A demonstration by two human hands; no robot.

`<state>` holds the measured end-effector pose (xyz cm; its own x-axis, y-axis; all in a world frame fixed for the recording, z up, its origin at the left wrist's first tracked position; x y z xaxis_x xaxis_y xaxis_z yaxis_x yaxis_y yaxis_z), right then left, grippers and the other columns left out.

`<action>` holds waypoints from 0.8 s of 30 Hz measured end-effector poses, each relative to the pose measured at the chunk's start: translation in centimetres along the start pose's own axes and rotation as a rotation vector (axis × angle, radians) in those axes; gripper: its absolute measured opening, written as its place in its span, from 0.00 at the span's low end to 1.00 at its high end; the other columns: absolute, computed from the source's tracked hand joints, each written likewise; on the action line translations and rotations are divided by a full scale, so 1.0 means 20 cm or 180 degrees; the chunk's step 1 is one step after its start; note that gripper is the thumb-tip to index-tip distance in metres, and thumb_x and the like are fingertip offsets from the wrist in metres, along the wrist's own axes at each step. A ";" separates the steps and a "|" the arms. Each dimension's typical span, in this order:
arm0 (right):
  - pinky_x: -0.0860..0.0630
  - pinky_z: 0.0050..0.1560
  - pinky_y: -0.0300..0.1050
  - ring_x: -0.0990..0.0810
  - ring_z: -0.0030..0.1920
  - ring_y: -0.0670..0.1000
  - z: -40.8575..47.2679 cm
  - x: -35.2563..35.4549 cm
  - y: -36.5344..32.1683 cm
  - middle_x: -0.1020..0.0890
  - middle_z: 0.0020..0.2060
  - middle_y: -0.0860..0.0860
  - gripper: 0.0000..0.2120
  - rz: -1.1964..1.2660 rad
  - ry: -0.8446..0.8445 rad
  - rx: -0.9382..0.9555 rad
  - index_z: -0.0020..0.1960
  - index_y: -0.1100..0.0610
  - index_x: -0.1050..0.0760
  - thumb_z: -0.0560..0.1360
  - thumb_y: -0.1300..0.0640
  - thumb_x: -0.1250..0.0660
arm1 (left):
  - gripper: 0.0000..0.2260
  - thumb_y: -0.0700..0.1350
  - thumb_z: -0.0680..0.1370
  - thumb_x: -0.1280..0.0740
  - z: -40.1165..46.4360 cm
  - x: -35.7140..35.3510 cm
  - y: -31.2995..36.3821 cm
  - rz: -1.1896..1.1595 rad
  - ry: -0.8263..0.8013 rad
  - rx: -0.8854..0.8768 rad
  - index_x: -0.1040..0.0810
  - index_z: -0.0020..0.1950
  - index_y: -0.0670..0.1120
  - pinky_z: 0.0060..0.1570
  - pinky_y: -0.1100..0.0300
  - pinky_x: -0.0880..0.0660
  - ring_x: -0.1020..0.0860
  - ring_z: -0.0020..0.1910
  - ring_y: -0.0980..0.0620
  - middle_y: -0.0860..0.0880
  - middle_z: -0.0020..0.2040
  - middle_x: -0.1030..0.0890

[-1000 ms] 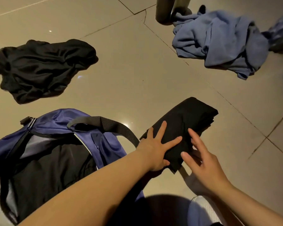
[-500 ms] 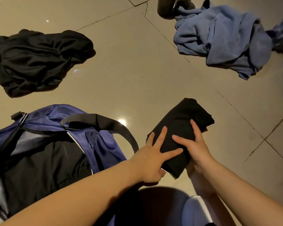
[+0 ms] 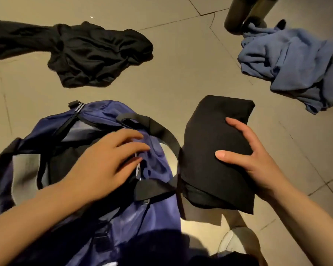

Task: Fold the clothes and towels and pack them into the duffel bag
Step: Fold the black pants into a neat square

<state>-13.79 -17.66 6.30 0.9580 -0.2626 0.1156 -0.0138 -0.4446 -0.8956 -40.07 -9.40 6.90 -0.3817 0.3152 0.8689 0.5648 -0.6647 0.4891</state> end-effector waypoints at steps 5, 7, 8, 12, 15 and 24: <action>0.20 0.48 0.40 0.19 0.54 0.42 -0.09 -0.53 -0.15 0.22 0.57 0.35 0.36 -0.0137 -0.1331 0.0224 0.60 0.32 0.28 0.60 0.55 0.19 | 0.23 0.60 0.72 0.40 -0.46 0.39 -0.49 0.0738 0.0543 0.1600 0.18 0.57 0.48 0.59 0.43 0.30 0.27 0.61 0.38 0.41 0.62 0.24; 0.20 0.51 0.41 0.19 0.54 0.43 -0.12 -0.76 -0.15 0.23 0.57 0.36 0.33 -0.0411 -0.1896 0.0059 0.59 0.30 0.28 0.61 0.54 0.21 | 0.24 0.65 0.70 0.34 -0.63 0.41 -0.63 0.0223 0.0474 0.2311 0.19 0.58 0.51 0.66 0.45 0.35 0.34 0.69 0.40 0.39 0.68 0.31; 0.20 0.52 0.41 0.20 0.54 0.42 -0.13 -0.87 -0.13 0.23 0.57 0.36 0.33 -0.0603 -0.2164 -0.0060 0.59 0.29 0.28 0.62 0.54 0.20 | 0.24 0.64 0.70 0.30 -0.70 0.37 -0.68 -0.0013 0.0313 0.2555 0.21 0.60 0.52 0.69 0.47 0.38 0.38 0.72 0.42 0.39 0.72 0.36; 0.23 0.57 0.44 0.22 0.55 0.46 -0.07 -1.23 0.02 0.24 0.59 0.41 0.31 -0.1666 -0.2550 -0.0482 0.62 0.35 0.30 0.66 0.55 0.22 | 0.36 0.45 0.69 0.23 -0.82 0.14 -0.75 -0.0762 -0.0012 0.3118 0.35 0.74 0.55 0.71 0.53 0.41 0.41 0.75 0.42 0.42 0.77 0.48; 0.26 0.61 0.48 0.25 0.59 0.52 0.09 -1.36 0.05 0.29 0.64 0.50 0.35 -0.2383 -0.2010 -0.0230 0.67 0.40 0.33 0.64 0.54 0.22 | 0.43 0.37 0.70 0.27 -0.81 0.12 -0.78 -0.0692 0.0098 0.3078 0.46 0.78 0.56 0.58 0.54 0.32 0.32 0.68 0.39 0.42 0.74 0.41; 0.32 0.40 0.47 0.26 0.42 0.60 0.05 -1.56 -0.03 0.43 0.68 0.57 0.31 -0.4646 -0.0897 0.1362 0.70 0.50 0.42 0.72 0.47 0.32 | 0.49 0.36 0.68 0.27 -0.78 0.46 -0.62 -0.0445 0.0123 0.2761 0.53 0.79 0.56 0.49 0.61 0.37 0.32 0.66 0.44 0.48 0.73 0.38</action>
<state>-43.40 -8.25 2.78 0.0873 0.3531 0.9315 0.9831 0.1206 -0.1379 -62.05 -8.86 7.74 -0.5046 0.3216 0.8012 0.8618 0.1322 0.4897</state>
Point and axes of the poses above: each hand's wrist, its own z-axis towards the middle knuckle, its own x-axis out of the back of the hand, y = z × x, the point moved 6 cm from there along z, towards the middle knuckle
